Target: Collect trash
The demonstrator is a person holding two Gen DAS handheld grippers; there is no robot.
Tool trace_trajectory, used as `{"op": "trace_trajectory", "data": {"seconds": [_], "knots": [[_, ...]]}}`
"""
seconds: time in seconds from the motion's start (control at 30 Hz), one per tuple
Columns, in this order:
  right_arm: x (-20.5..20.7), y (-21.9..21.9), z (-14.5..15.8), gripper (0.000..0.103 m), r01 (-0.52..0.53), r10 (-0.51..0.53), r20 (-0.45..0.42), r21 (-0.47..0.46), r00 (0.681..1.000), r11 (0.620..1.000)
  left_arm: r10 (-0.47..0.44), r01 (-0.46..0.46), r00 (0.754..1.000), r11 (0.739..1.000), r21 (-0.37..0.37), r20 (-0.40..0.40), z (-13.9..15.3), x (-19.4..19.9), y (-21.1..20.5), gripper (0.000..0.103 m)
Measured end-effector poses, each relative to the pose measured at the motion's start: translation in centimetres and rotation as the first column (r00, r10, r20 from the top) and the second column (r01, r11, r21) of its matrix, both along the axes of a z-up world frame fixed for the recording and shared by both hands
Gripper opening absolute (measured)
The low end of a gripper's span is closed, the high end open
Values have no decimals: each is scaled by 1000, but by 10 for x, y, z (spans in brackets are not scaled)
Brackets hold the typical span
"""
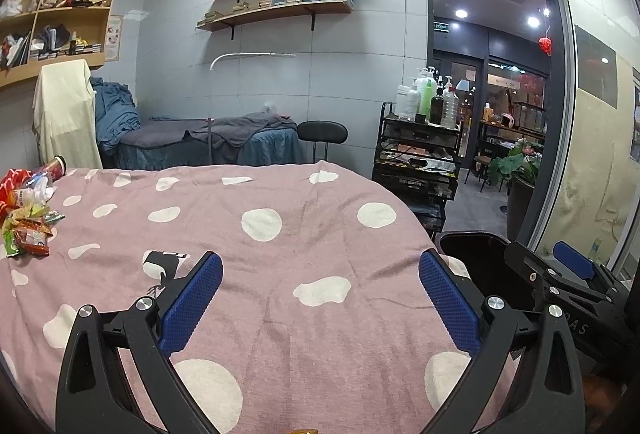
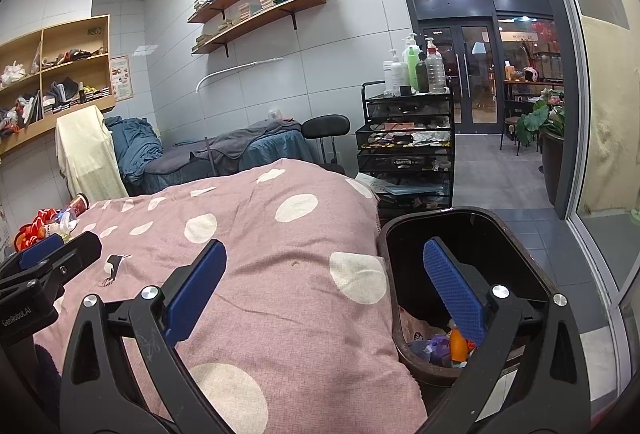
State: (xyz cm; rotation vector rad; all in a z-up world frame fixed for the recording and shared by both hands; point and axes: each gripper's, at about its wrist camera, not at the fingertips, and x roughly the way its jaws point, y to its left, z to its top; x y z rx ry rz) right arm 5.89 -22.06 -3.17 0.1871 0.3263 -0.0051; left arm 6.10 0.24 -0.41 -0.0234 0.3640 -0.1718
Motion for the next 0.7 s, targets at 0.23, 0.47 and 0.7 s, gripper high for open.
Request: {"op": "trace_trajectory", "data": {"seconds": [0.23,0.47,0.7], "knots": [[0,1,0,98,6,-6,-3,-1,1000,1000,-20,20,1000,1000,-22,2,-1,0,1,98],[1,1,-1,98,12,-12,-6,2,1000,1000,-13,13,1000,1000,-22,1,-2,0,1,98],[1,2,-1,98,17,-16,-12,8,1000,1000,-7,7,1000,1000,-18,-3,-3,1,0,98]]}}
